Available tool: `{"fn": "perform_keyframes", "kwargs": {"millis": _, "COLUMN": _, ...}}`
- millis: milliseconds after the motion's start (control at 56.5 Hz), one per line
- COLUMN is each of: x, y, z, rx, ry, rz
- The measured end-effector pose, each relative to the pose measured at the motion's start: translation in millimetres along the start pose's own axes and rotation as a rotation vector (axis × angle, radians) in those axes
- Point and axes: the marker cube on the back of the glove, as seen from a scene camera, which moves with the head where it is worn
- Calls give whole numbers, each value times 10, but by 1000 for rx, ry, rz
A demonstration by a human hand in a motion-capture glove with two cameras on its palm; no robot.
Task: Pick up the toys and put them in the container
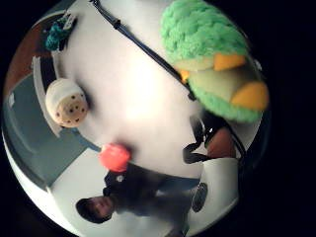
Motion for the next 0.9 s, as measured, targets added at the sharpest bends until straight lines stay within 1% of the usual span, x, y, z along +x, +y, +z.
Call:
{"fn": "perform_keyframes", "kwargs": {"millis": 195, "x": -154, "y": -80, "z": -95, "rx": 191, "ry": 39, "rz": -36}}
{"fn": "perform_keyframes", "kwargs": {"millis": 248, "x": -257, "y": -63, "z": -154, "rx": 268, "ry": 26, "rz": -68}}
{"fn": "perform_keyframes", "kwargs": {"millis": 319, "x": -453, "y": 27, "z": -337, "rx": 362, "ry": -65, "rz": -150}}
{"fn": "perform_keyframes", "kwargs": {"millis": 461, "x": -1026, "y": 415, "z": -998, "rx": 499, "ry": -235, "rz": -325}}
{"fn": "perform_keyframes", "kwargs": {"millis": 620, "x": -2028, "y": 914, "z": -1950, "rx": 689, "ry": -277, "rz": -597}}
{"fn": "perform_keyframes", "kwargs": {"millis": 673, "x": -2359, "y": 1017, "z": -2224, "rx": 730, "ry": -298, "rz": -655}}
{"fn": "perform_keyframes", "kwargs": {"millis": 779, "x": -2970, "y": 905, "z": -2694, "rx": 746, "ry": -397, "rz": -655}}
{"fn": "perform_keyframes", "kwargs": {"millis": 850, "x": -3401, "y": 705, "z": -2829, "rx": 767, "ry": -392, "rz": -609}}
{"fn": "perform_keyframes", "kwargs": {"millis": 903, "x": -3685, "y": 553, "z": -2817, "rx": 794, "ry": -363, "rz": -557}}
